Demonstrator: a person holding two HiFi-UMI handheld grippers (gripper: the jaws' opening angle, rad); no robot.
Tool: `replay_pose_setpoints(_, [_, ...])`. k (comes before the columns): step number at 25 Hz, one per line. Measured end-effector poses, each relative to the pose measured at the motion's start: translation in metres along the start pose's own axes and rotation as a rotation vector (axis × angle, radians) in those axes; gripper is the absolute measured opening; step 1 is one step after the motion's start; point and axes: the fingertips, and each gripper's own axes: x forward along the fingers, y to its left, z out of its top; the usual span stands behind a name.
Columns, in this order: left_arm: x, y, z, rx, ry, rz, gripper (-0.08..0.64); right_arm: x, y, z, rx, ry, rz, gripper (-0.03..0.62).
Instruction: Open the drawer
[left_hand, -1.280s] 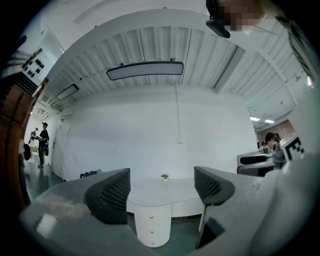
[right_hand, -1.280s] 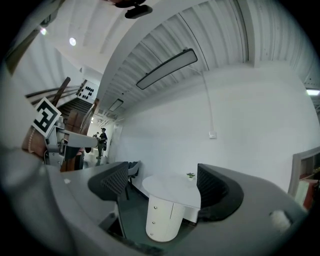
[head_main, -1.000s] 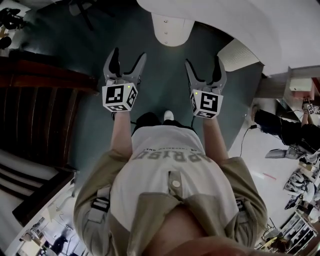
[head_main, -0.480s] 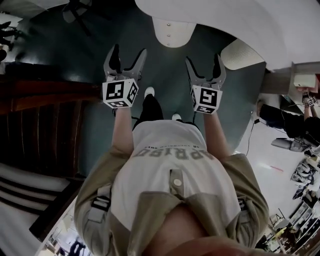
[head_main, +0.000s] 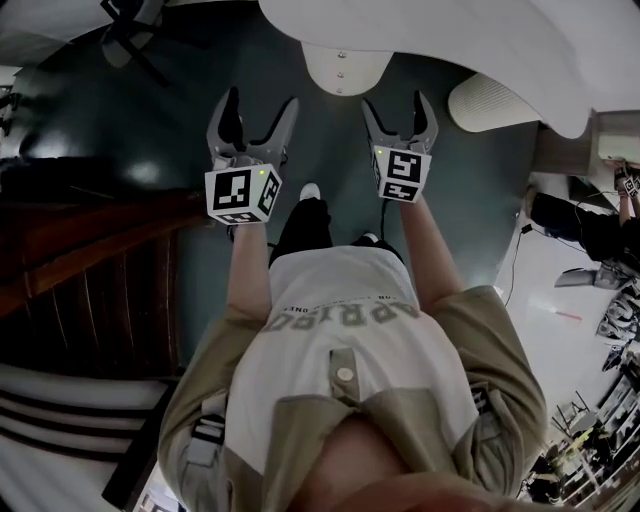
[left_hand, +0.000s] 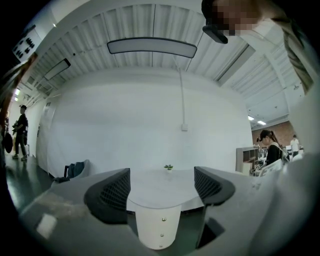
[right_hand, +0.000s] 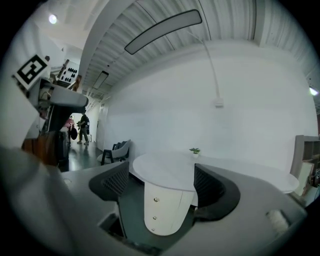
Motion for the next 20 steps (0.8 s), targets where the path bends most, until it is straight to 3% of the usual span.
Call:
replay_pose_setpoints(11, [0.046,0.026,-0.093,-0.025,0.032,-0.021,0.402,0.118,0.026,-0.111,-0.004,0.055,-0.003,0.395])
replay_pose_setpoints(20, [0.071,0.040,-0.181,-0.072,0.052,-0.034,0.402,0.217,0.031,-0.213,0.010,0.121,-0.058,0.350])
